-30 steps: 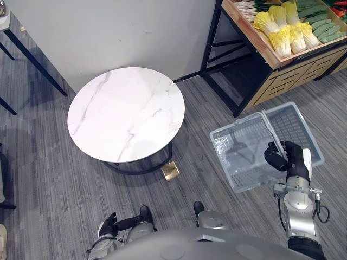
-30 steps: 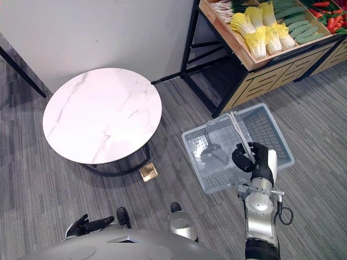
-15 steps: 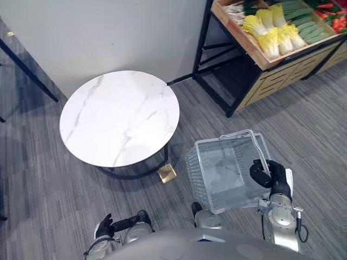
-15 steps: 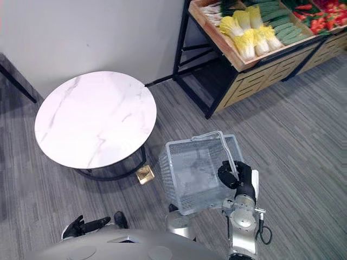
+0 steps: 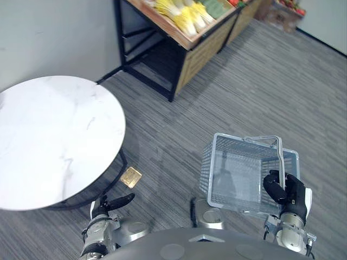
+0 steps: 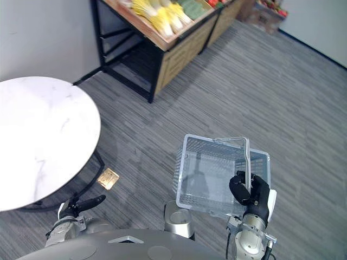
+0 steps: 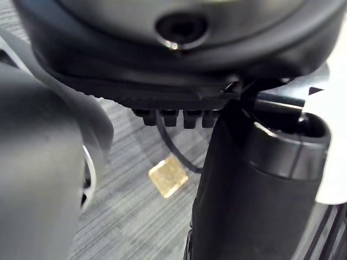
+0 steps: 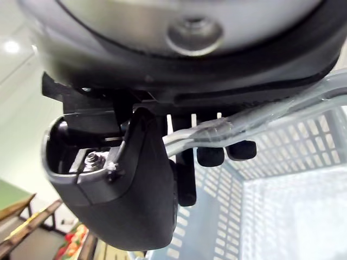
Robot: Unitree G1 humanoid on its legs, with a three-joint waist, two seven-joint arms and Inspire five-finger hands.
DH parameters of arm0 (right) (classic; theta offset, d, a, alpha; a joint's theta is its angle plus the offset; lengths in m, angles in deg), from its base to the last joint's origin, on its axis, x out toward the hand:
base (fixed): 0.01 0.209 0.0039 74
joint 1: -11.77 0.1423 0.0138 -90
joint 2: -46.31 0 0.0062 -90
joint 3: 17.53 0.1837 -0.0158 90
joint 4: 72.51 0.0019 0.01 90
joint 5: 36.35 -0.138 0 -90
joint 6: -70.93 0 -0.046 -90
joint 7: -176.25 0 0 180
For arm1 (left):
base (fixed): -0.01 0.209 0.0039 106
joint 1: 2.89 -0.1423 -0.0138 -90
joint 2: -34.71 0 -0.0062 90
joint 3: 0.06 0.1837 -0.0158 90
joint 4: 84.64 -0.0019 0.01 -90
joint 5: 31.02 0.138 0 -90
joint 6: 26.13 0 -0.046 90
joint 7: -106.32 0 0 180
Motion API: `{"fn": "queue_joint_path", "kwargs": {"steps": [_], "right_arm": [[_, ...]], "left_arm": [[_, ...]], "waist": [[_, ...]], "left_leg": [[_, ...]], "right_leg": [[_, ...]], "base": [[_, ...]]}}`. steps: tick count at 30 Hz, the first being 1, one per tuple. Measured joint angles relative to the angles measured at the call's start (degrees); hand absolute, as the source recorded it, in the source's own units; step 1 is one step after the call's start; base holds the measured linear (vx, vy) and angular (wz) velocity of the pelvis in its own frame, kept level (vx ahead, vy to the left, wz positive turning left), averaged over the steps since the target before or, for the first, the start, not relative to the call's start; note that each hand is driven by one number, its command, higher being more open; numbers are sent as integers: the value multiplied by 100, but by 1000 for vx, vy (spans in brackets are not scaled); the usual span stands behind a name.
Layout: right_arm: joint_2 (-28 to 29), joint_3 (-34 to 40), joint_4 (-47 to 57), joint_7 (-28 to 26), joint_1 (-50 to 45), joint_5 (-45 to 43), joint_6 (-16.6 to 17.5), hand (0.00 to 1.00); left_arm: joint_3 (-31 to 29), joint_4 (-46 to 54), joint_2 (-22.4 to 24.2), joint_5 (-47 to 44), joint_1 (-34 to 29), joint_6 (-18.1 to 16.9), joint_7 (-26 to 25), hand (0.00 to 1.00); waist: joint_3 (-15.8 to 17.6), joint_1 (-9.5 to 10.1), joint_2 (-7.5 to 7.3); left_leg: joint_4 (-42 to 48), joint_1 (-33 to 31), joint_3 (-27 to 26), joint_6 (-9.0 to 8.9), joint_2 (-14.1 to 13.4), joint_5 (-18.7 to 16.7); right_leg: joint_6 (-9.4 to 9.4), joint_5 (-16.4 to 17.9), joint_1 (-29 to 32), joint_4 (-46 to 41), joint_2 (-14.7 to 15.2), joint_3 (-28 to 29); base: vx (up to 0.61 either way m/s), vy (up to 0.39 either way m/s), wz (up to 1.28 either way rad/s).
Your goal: Pick vegetable in the basket
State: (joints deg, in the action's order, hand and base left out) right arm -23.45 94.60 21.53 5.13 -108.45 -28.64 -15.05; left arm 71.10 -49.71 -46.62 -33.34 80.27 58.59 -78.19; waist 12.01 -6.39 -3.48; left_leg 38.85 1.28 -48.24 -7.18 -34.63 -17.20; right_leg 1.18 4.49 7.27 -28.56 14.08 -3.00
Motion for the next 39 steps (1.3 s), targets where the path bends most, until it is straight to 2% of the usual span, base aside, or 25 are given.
{"fn": "queue_joint_path", "kwargs": {"steps": [2, 3, 4, 5, 6, 7, 9, 11, 12, 13, 15, 18, 19, 20, 21, 22, 24, 25, 26, 27, 28, 30, 31, 35, 39], "right_arm": [[-108, 10, -266, 0, 273, 28, 6, 0], [-303, -21, -626, 0, 630, 37, -12, 0], [-420, -37, -1001, 4, 1024, 88, -34, 0], [-470, -8, -1157, 19, 1150, 102, -46, 0], [-553, 35, -1343, 30, 1335, 104, -93, 0], [-492, -87, -1603, 4, 1550, 110, -131, 0], [-604, -147, -1608, -11, 1612, 134, -128, 0], [-800, -144, -1607, -11, 1644, 133, -128, 0], [-937, -140, -1604, -11, 1614, 134, -128, 0], [-1033, -139, -1546, -10, 1533, 126, -128, 0], [-1074, -139, -1388, -9, 1424, 102, -119, 0], [-1074, -152, -1129, -5, 1291, 86, -35, 0], [-1074, -184, -1097, 10, 1271, 82, 22, 0], [-1074, -279, -1092, 23, 1276, 81, 59, 0], [-1081, -434, -1091, 42, 1302, 80, 108, 0], [-1078, -547, -1108, 62, 1385, 72, 117, 0], [-1088, -889, -1259, 53, 1500, 25, 137, 0], [-1087, -1102, -1392, 30, 1619, -1, 138, 0], [-1053, -1269, -1493, 15, 1674, -13, 135, 0], [-1051, -1307, -1491, 13, 1649, -15, 141, 0], [-1053, -1315, -1491, 13, 1646, -23, 142, 0], [-1096, -1313, -1491, 20, 1650, -24, 140, 0], [-1140, -1342, -1491, 16, 1635, -19, 140, 0], [-1254, -1514, -1495, -10, 1562, -23, 141, 0], [-1255, -1477, -1546, 0, 1286, -18, 142, 0]], "left_arm": [[-20, -66, -50, 0, 33, 12, 3, 100], [-18, -232, -36, 1, 91, 30, 30, 100], [-14, -368, -12, 8, 115, 29, 91, 100], [-13, -411, 29, 8, 163, 29, 103, 100], [-6, -377, 118, 4, 195, 8, 102, 100], [-25, -363, -1, -5, 174, 10, 71, 100], [-45, -368, -37, -12, 218, 24, -5, 100], [-66, -294, 19, -13, 241, -8, -26, 100], [-71, -296, 52, -12, 248, -8, -35, 100], [-71, -299, 69, -12, 275, -7, -39, 100], [-62, -305, 103, -14, 308, -1, -68, 100], [66, -294, 263, -31, 305, 1, -119, 100], [178, -294, 298, -37, 293, 1, -118, 100], [266, -293, 311, -38, 257, 1, -101, 100], [343, -256, 349, -35, 220, -69, -110, 100], [362, -227, 357, -57, 213, -128, -95, 100], [360, -225, 360, -296, 83, -200, -125, 100], [332, -228, 381, -444, -68, -219, -132, 100], [306, -252, 426, -524, -276, -218, -151, 100], [293, -287, 446, -551, -307, -218, -153, 100], [270, -342, 468, -593, -281, -215, -153, 100], [205, -357, 448, -613, -269, -207, -142, 100], [148, -409, 467, -608, -274, -193, -149, 100], [98, -409, 468, -483, -263, -168, -161, 100], [377, -285, 456, -404, -105, -170, -170, 100]], "waist": [[-101, -36, -22], [-110, 13, 90], [-89, 5, 36], [-102, 2, 63], [-185, 108, 252], [-191, 338, -14], [-192, 269, 3], [-192, 157, 82], [-229, 116, 156], [-242, 89, 188], [-244, 48, 202], [-248, 2, 221], [-246, 4, 217], [-233, 16, 184], [-198, 87, 117], [-185, 179, 135], [-160, 439, 253], [-130, 618, 373], [-138, 725, 575], [-134, 728, 591], [-125, 699, 545], [-96, 728, 493], [-86, 776, 512], [-96, 767, 621], [-147, 699, 645]], "left_leg": [[-57, -57, -258, 6, -27, 203], [-46, -142, -393, 408, -112, 543], [44, -330, -383, 251, 52, 378], [-235, -455, -377, 174, 326, 220], [-961, -594, -502, 337, 790, 356], [-1242, -270, -739, 216, 939, 619], [-1234, -257, -874, 217, 885, 632], [-1242, -254, -877, 255, 795, 747], [-1310, -236, -857, 240, 727, 833], [-1385, -172, -859, 212, 683, 943], [-1546, -46, -883, 191, 687, 1155], [-1626, 188, -917, 260, 712, 1504], [-1493, 208, -678, 398, 708, 1608], [-1108, 113, -205, 591, 631, 1733], [-907, -126, 723, 473, 769, 1154], [-1035, -225, 1495, 397, 1101, 636], [-1245, -305, 2886, 490, 1719, 65], [-1511, -280, 3544, 567, 1997, 18], [-1756, -120, 3926, 265, 2116, -4], [-1828, -30, 3981, 185, 2151, -22], [-1812, -27, 3903, 148, 2204, -19], [-1719, -82, 3834, 145, 2319, -17], [-1689, -56, 3780, 144, 2366, -15], [-1686, 33, 3653, 137, 2430, 70], [-1929, 147, 3584, 117, 2590, 483]], "right_leg": [[80, 66, 305, 136, -47, -406], [-88, -85, 425, 418, -176, -638], [-215, -296, 468, 709, -176, -835], [-171, -471, 454, 955, -168, -944], [15, -821, 410, 1495, -245, -1375], [142, -752, 399, 1618, -128, -2194], [189, -626, 250, 1779, -116, -3143], [187, -637, 134, 1988, -272, -3213], [149, -717, -32, 2291, -448, -3300], [117, -796, -216, 2602, -620, -3342], [110, -796, -379, 2773, -752, -3363], [51, -756, -559, 2911, -843, -3174], [37, -748, -626, 2970, -871, -3060], [2, -725, -690, 2993, -895, -2874], [-21, -710, -715, 2980, -843, -2550], [-45, -693, -688, 2977, -848, -2224], [-94, -662, -667, 2946, -1049, -1493], [-69, -682, -654, 2834, -1216, -1029], [33, -697, -614, 2707, -1451, -571], [52, -704, -584, 2705, -1460, -465], [67, -694, -484, 2650, -1413, -365], [103, -729, -307, 2568, -1355, -87], [159, -768, -281, 2595, -1334, 73], [276, -897, -351, 2817, -1311, 328], [253, -968, -549, 3081, -1153, 286]], "base": [[20, -215, -103], [70, -263, -138], [75, -165, -114], [60, -73, -94], [102, 0, -132], [121, -11, -133], [109, -101, -53], [77, -154, 4], [71, -178, 8], [70, -181, 9], [61, -137, 1], [55, -79, -20], [55, -59, -48], [35, -35, -80], [17, 45, -109], [5, 132, -136], [-12, 172, -198], [-41, 213, -271], [-29, 204, -216], [33, 174, -139], [66, 116, -51], [24, 150, -60], [-8, 122, -61], [31, 37, -37], [53, -29, 4]]}}
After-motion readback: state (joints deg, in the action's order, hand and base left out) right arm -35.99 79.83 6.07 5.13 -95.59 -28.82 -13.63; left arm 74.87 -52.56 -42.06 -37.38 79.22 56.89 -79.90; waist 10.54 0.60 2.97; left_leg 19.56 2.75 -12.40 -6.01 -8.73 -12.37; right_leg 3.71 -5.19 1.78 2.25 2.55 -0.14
